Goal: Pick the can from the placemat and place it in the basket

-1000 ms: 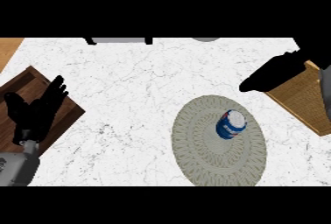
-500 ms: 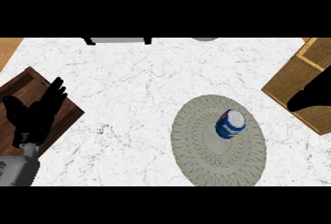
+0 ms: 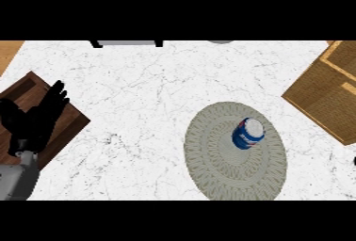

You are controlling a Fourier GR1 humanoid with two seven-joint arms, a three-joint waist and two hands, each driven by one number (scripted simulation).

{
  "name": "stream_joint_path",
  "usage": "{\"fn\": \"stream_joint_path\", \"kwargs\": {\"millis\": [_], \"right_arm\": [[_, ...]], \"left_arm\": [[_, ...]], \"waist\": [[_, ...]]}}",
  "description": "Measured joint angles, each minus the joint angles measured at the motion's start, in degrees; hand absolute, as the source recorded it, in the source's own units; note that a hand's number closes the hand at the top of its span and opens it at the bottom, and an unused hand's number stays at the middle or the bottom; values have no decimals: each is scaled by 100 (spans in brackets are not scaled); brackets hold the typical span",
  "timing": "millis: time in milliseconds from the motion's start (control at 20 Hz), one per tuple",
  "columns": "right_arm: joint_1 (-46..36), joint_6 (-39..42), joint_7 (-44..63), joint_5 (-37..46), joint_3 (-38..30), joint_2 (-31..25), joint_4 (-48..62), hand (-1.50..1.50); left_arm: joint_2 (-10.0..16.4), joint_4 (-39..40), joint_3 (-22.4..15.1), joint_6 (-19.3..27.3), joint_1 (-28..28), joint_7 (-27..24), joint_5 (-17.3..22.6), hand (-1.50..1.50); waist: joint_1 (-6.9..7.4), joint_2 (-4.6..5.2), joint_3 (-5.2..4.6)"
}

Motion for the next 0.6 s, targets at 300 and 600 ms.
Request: {"fn": "stream_joint_path", "kwargs": {"millis": [300, 600], "right_arm": [[1211, -206, -437, 875, -106, 551, -714, -150], [1898, -687, -1322, 2382, 402, 1390, -602, -150]], "left_arm": [[-75, 21, 96, -144, -42, -6, -101, 0], [-151, -137, 159, -191, -33, 167, -199, 0]], "waist": [[58, 19, 0], [114, 33, 1]]}}
